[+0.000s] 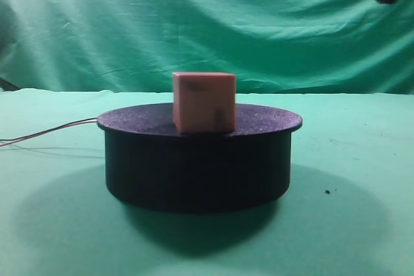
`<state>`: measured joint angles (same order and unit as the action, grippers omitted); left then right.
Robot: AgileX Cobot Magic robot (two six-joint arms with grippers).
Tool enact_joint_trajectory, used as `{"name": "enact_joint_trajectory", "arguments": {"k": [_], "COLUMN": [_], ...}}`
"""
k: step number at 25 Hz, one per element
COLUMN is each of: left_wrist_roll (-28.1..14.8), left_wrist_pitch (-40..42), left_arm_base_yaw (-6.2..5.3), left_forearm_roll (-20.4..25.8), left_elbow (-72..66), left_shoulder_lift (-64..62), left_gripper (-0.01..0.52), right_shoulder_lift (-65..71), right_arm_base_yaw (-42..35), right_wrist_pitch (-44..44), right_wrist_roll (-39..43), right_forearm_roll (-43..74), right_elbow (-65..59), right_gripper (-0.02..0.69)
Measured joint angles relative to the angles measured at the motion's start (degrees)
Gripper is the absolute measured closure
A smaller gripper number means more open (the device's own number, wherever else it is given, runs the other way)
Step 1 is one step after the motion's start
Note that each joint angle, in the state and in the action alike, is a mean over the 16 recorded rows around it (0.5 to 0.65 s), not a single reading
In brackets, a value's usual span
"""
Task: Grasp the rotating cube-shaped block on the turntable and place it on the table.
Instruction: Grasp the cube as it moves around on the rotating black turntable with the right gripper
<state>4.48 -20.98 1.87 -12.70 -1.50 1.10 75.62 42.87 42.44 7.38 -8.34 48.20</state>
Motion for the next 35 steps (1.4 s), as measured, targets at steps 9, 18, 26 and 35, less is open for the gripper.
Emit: {"name": "enact_joint_trajectory", "arguments": {"k": [9, 18, 26, 35], "left_wrist_roll": [0.00, 0.00, 0.00, 0.00], "left_wrist_pitch": [0.00, 0.00, 0.00, 0.00], "left_arm_base_yaw": [0.00, 0.00, 0.00, 0.00], "left_forearm_roll": [0.00, 0.00, 0.00, 0.00], "left_elbow": [0.00, 0.00, 0.00, 0.00], "left_shoulder_lift": [0.00, 0.00, 0.00, 0.00], "left_gripper": [0.514, 0.514, 0.514, 0.514], "right_shoulder_lift": [5.63, 14.25, 16.66, 10.82], "right_arm_base_yaw": [0.26, 0.26, -0.78, -5.41], "right_wrist_pitch": [-0.94, -1.04, 4.72, 8.45], "right_wrist_roll": [-0.10, 0.98, 5.19, 6.27], "right_forearm_roll": [-2.06, 1.90, 8.49, 10.27], "right_elbow": [3.15, 7.19, 12.23, 8.87], "right_gripper": [0.091, 0.143, 0.331, 0.436]}}
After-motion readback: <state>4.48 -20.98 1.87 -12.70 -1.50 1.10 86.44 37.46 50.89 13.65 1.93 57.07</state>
